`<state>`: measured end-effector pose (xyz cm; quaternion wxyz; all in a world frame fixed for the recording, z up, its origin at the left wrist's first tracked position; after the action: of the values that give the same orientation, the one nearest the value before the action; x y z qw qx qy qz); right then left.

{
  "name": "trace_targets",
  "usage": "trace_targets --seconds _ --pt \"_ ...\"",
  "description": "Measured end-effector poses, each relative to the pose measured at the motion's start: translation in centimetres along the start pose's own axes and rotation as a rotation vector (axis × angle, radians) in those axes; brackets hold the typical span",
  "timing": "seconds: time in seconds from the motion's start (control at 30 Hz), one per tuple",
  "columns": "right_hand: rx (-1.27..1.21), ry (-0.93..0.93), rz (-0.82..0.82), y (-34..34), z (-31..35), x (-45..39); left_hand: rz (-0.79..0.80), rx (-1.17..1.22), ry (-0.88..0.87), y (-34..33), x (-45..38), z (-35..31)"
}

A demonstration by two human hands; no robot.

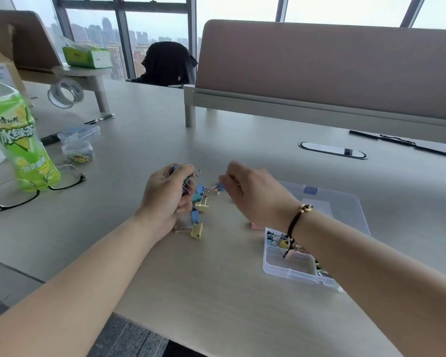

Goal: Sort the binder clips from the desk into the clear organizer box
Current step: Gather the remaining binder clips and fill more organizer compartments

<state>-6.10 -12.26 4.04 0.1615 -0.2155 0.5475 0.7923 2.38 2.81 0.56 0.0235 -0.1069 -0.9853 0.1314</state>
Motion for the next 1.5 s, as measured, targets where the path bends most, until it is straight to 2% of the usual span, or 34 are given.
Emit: trace_targets --seconds 0.1,0.17,0.23,0.33,0.5,0.63,0.8,0.9,1.03,1.27,1.33,1.4,1.5 --pt "-0.597 -0.518 -0.176 3.4 -1.9 0.5 -0.002 0.015 -0.017 -0.6 0.2 -0.8" --pt "-1.017 -0.811 -0.201 5.5 -3.5 2.2 0.015 0.026 -0.04 -1.8 0.7 -1.7" --pt "-1.29 -0.984 -0.197 7.1 -5.1 4.2 0.065 0.055 -0.035 -4.1 1.6 -2.5" --pt "-1.501 -1.098 -0.214 8.7 -7.2 6.5 0.218 0.085 0.102 -8.7 3.5 -2.4" --pt "-1.589 -1.116 -0.145 9.6 -8.6 8.7 0.543 0.082 0.481 -15.2 6.0 -0.4" --pt "-1.634 -1.1 -0.134 9.8 -9.7 10.1 0.614 0.076 0.601 -17.0 6.1 0.6" --pt "-1.675 -1.046 -0.106 9.7 -10.2 10.5 0.612 -0.11 0.549 -17.0 6.1 0.9" --pt "-1.679 -1.004 -0.083 9.8 -9.8 10.4 0.594 -0.14 0.485 -17.3 6.4 0.7" --pt "-1.664 -0.985 -0.082 10.1 -9.8 10.5 0.658 -0.201 0.385 -17.7 6.8 0.9" --pt "-1.609 -1.032 -0.016 10.2 -9.5 10.5 0.694 -0.242 0.293 -17.4 7.3 1.2" --pt "-1.592 -1.122 -0.06 10.1 -9.4 10.6 0.657 -0.236 0.278 -17.2 7.3 1.4" --pt "-1.585 -1.216 -0.173 10.3 -9.5 10.8 0.599 -0.211 0.263 -17.0 7.2 1.6" --pt "-1.597 -1.249 -0.25 10.8 -10.1 10.9 0.521 -0.195 0.193 -16.8 6.9 1.6"
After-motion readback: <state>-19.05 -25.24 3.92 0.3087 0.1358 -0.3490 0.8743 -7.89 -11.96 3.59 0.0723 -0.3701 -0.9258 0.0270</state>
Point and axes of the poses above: each hand's wrist, its own x-axis away from the middle knuckle, its own y-axis out of the back of the hand, z = x × y, the point moved 2 cm from there along -x, towards the middle knuckle, and after that the axes turned 7 degrees about -z, right-handed, at the moved point
